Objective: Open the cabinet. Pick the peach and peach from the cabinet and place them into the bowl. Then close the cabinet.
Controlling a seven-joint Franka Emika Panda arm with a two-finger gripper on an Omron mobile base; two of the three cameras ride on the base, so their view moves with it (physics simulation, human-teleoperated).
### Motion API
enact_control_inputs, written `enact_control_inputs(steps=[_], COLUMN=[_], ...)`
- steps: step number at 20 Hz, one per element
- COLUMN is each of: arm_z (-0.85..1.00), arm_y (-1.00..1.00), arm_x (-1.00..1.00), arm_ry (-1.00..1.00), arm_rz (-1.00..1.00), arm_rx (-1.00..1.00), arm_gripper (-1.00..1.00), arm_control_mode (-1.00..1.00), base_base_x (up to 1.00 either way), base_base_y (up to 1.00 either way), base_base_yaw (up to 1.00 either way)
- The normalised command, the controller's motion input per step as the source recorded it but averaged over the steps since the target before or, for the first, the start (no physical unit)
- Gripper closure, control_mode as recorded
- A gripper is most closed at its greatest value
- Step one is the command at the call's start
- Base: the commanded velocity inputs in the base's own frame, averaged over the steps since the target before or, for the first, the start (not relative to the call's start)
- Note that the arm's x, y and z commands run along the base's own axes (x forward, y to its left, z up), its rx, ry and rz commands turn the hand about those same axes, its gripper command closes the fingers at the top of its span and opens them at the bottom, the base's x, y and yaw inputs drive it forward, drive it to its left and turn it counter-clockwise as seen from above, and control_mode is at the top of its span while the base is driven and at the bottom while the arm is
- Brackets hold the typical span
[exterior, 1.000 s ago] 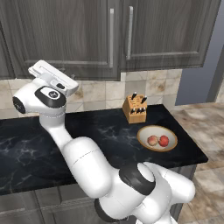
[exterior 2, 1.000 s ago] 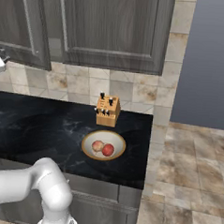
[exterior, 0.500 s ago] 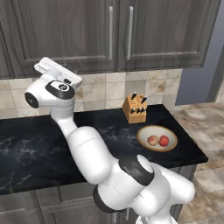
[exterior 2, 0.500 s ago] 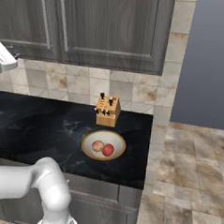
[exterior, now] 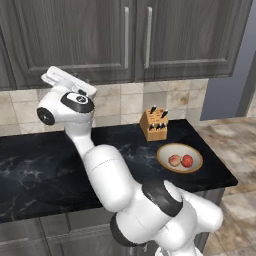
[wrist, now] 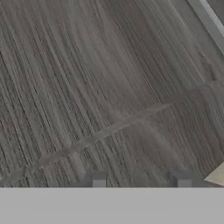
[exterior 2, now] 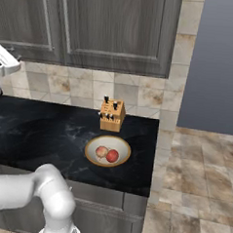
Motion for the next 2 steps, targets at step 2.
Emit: enact_control_inputs(steps=[2], arm_z=[0.0], arm_y=[-0.12], arm_x=[-0.38], arm_ry=[0.0], arm_rz=[0.07], arm_rx=[-0.01], arm_gripper=[-1.0], arm_control_mode=[-1.0], base_base_x=[0.0], base_base_y=[0.0], base_base_yaw=[0.0])
